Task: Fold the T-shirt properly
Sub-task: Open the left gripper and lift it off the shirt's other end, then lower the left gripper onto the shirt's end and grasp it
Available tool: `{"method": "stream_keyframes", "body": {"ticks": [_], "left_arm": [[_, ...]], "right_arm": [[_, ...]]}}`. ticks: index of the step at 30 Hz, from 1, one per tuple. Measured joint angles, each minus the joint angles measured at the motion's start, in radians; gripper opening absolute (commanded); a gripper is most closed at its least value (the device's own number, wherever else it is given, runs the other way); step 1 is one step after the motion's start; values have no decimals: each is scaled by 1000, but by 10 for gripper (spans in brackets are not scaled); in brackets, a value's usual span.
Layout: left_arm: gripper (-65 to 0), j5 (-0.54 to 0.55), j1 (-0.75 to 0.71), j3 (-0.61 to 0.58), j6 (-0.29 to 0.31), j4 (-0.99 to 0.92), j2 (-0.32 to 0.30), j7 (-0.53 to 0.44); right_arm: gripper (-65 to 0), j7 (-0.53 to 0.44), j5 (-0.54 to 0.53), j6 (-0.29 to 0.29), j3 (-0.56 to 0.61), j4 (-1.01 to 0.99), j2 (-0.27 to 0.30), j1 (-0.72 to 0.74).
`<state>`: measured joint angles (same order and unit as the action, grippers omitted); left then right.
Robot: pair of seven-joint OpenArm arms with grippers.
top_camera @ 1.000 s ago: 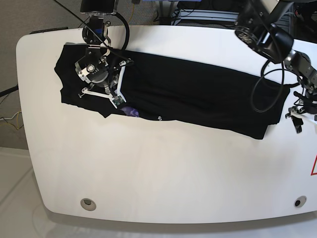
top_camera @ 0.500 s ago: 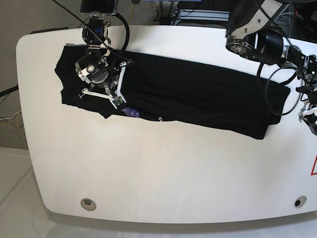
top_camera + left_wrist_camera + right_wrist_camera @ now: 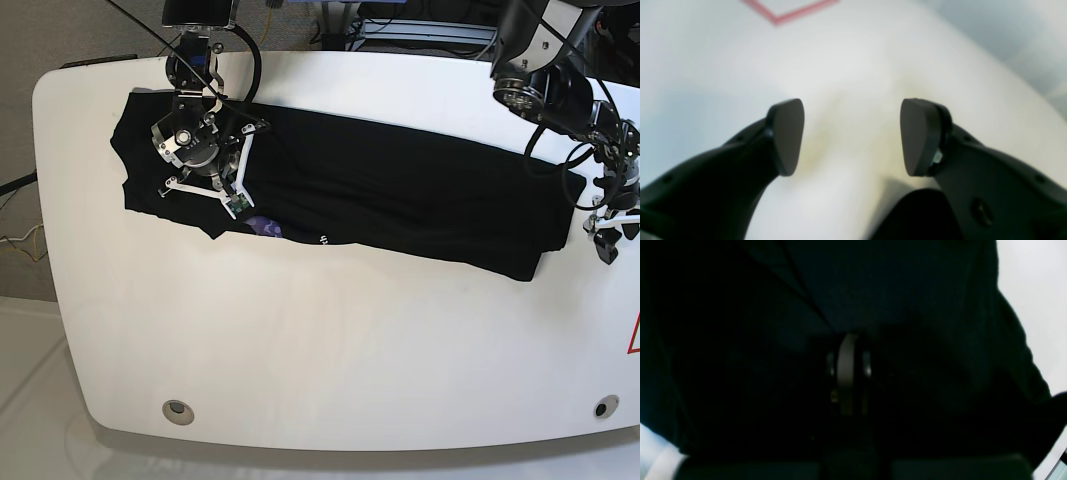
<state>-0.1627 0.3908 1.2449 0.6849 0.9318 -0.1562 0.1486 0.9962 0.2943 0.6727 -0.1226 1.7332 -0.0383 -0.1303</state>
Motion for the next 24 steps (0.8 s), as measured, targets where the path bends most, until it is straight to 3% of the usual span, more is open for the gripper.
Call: {"method": "stream_keyframes", "body": {"ticks": [24], "left_arm": [[-236,7,-26,-89,5,-12,-6,-15]], "right_arm": [[-650,-5,0,-2,0,0,0,-1]]}}
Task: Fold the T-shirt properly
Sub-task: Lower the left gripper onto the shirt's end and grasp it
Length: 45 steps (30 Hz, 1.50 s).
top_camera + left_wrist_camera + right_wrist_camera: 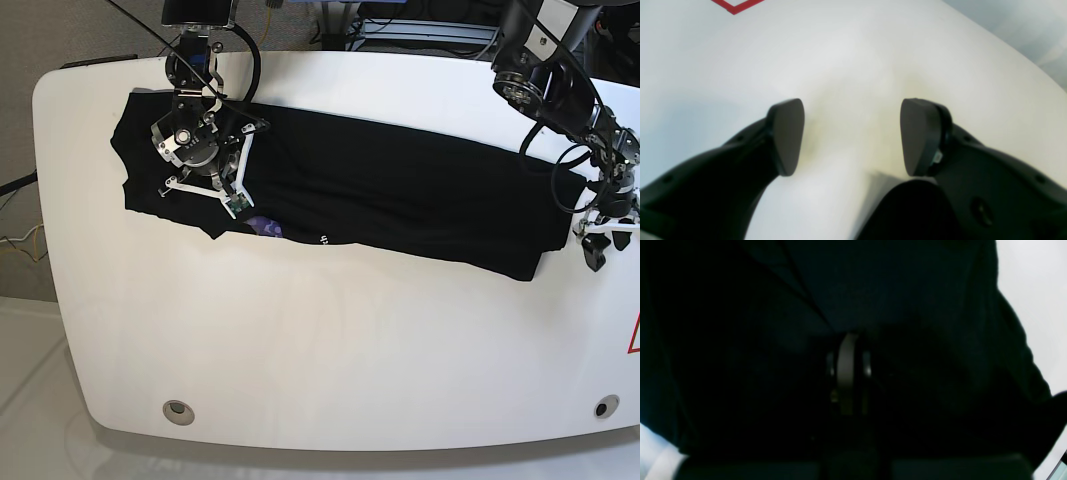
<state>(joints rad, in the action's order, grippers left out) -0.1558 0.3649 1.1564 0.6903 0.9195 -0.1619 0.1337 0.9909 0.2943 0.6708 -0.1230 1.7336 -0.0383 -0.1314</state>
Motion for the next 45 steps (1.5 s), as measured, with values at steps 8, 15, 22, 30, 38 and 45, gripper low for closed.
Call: {"method": "stream_keyframes", "body": {"ticks": [8,15,22,30,38,45], "left_arm": [[-236,0,-5,-35,-2,0,-5,0],[-236,0,-23,-63,1,0,1,-2],[-236,0,-47,-137,-1,-6,2,-57],[-236,-1,-124,-267,3,-6,32,-151],[-236,0,-185,-325,-1,-9,43,-234],[-236,12,-234,-391,0,-7,47,-296]], "right_arm": [[-650,0,0,0,0,0,0,0],[-650,0,0,0,0,0,0,0],[-650,1,0,0,0,0,0,0],[-650,0,1,0,0,0,0,-1],[-650,-1,1,-1,0,0,0,-2],[-650,-4,0,-1,0,0,0,-3]]}}
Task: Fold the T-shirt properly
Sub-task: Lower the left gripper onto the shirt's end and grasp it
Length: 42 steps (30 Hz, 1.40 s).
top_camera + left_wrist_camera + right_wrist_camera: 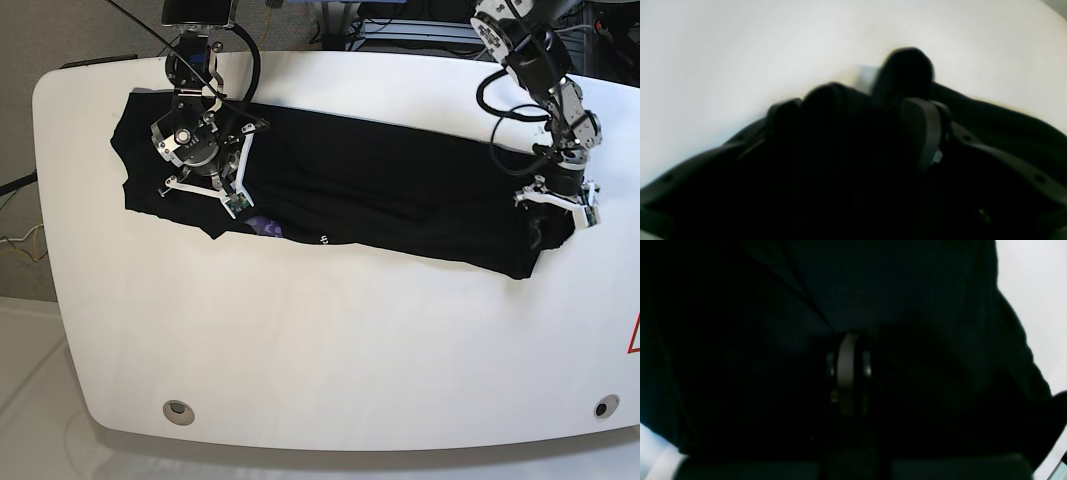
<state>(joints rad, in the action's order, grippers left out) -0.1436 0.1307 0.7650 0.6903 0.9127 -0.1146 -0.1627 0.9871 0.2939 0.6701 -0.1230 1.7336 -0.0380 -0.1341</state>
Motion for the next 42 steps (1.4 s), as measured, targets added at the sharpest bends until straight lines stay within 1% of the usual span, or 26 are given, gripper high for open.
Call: {"method": "stream_keyframes", "body": {"ticks": [9,24,26,27,29,30,32,34,37,42], "left_arm": [[-236,0,-46,-41,1,4,-3,-77],[-239,4,-51,-39,3,6,-3,-72],[-267,11,-51,-39,3,8,-4,-58],[-306,13,-50,-39,3,8,-5,-51],[-432,21,-50,-39,2,9,-6,-35],[-516,23,-50,-39,-1,9,-8,-31],[-640,24,-51,-39,0,9,-8,-23],[-650,25,-53,-39,7,9,-7,-14],[-631,26,-51,-40,7,9,-7,-7],[-631,31,-50,-40,7,15,-7,13]], "right_arm": [[-650,0,1,0,0,0,0,0],[-650,-11,1,-5,0,0,-1,-6],[-650,-11,1,-5,0,0,-1,-8],[-650,-13,2,-5,0,0,-1,-8],[-650,-16,1,-8,0,0,0,-9],[-650,-15,1,-8,0,0,0,-9],[-650,-15,2,-8,0,0,-1,-9],[-650,-15,2,-8,0,0,-1,-9],[-650,-15,4,-8,0,0,-1,-9],[-650,-15,5,-8,0,0,-1,-9]]}}
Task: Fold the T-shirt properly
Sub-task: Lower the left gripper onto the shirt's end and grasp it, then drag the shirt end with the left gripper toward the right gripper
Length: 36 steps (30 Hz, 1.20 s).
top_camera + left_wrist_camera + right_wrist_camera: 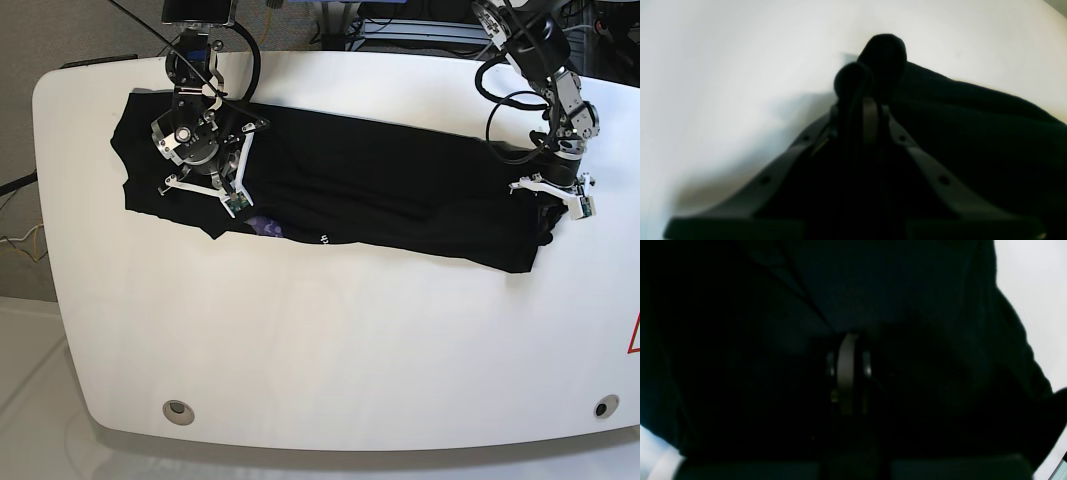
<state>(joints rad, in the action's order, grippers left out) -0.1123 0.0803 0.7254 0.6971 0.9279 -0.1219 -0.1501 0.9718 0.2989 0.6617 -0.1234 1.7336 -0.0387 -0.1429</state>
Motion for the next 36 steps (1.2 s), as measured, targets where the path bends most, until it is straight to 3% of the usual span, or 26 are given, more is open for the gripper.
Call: {"method": "stream_keyframes", "body": {"ticks": [9,20,28,36], "left_arm": [[-631,-18,-4,-1,0,48,7,36],[-631,-45,-13,-55,-5,263,57,257],[-631,-44,-3,-72,-7,386,163,262],[-631,-149,-8,-139,-7,431,251,269]], "right_arm": [[-650,0,0,0,0,0,0,0],[-650,0,0,0,0,0,0,1],[-650,0,-1,0,0,0,0,1],[-650,1,0,0,0,0,0,1]]}}
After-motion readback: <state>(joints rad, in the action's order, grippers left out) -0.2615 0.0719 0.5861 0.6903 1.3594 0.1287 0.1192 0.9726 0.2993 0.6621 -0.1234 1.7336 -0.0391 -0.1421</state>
